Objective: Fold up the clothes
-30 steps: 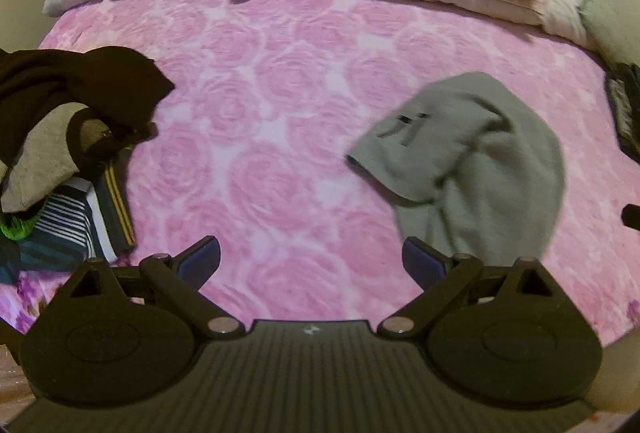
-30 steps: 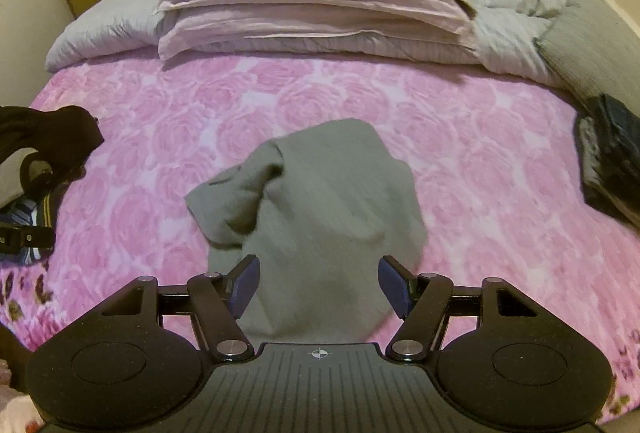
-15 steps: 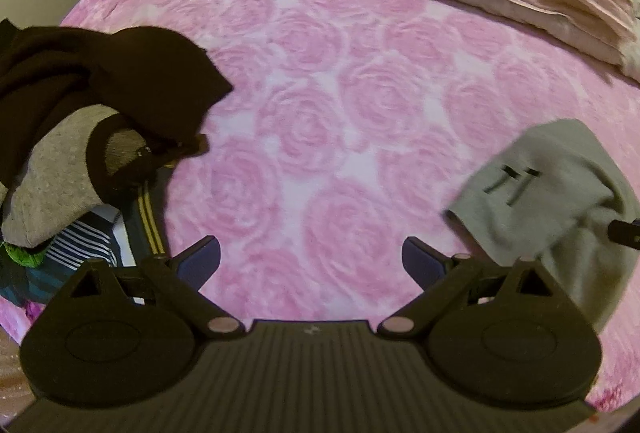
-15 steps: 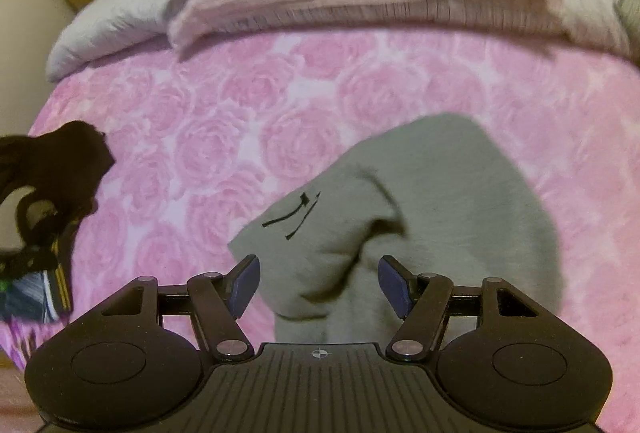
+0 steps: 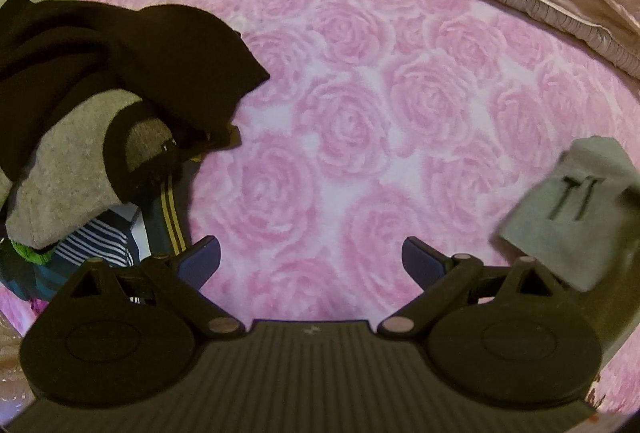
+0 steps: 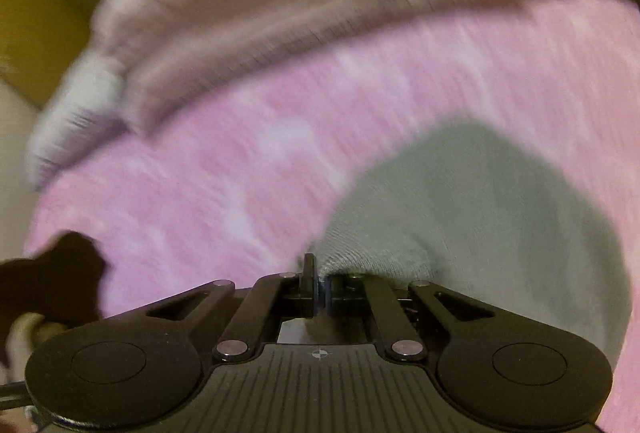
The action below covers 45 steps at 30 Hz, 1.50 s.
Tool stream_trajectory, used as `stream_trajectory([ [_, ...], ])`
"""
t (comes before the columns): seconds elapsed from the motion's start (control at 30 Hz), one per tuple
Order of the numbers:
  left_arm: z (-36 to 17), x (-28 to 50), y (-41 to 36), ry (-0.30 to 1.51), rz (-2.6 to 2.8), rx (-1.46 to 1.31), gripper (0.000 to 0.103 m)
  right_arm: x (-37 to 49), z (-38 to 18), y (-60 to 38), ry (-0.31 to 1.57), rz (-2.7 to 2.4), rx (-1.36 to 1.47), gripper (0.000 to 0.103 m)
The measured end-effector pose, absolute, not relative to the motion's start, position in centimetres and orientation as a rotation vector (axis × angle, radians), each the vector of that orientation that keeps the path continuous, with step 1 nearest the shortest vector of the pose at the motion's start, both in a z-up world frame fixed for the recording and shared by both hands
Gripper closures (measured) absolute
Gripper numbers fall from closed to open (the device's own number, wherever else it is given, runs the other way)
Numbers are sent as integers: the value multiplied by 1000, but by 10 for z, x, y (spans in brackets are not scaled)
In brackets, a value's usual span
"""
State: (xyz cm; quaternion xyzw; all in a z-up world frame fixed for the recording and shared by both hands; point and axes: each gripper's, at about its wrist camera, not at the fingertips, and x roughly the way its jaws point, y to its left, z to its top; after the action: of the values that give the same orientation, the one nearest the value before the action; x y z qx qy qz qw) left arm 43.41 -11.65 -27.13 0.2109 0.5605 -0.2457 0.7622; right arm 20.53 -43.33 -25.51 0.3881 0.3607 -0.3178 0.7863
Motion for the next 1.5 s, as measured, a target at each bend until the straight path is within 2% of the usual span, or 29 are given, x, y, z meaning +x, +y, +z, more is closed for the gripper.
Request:
stream_trajectory([
  [0.23,-244,436,-130,1164,-587,415,8,210,-117,-440,466,-567,709,103],
  [0.43,-195,434,-139,1058,-623,353,8,213,11,-438,78,-465,649,103],
  [0.6,-153,425,-136,966,-632,302,8,142,97,-423,-279,-458,607,103],
  [0.73,-136,408,-131,932,-648,288,8,38,108,-406,-396,-408,621,103],
  [0.8,-135,395,-128,936,-660,291,8,-16,88,-395,-281,-353,622,103],
  [0.87,-137,379,-125,947,-667,305,8,-64,45,-389,8,-330,731,102],
  [0.97,-145,354,-125,969,-671,354,8,-114,-32,-375,460,-577,927,81],
  [1.03,-151,334,-128,991,-683,387,8,-143,-74,-360,635,-778,978,80],
  [1.17,-158,289,-136,1006,-716,443,8,-185,-98,-347,585,-861,1087,76],
  [1.3,-162,245,-140,1017,-747,454,8,-201,-89,-346,614,-851,961,64],
  [1.5,-183,195,-122,1081,-736,438,9,-205,-105,-325,752,-799,811,59],
])
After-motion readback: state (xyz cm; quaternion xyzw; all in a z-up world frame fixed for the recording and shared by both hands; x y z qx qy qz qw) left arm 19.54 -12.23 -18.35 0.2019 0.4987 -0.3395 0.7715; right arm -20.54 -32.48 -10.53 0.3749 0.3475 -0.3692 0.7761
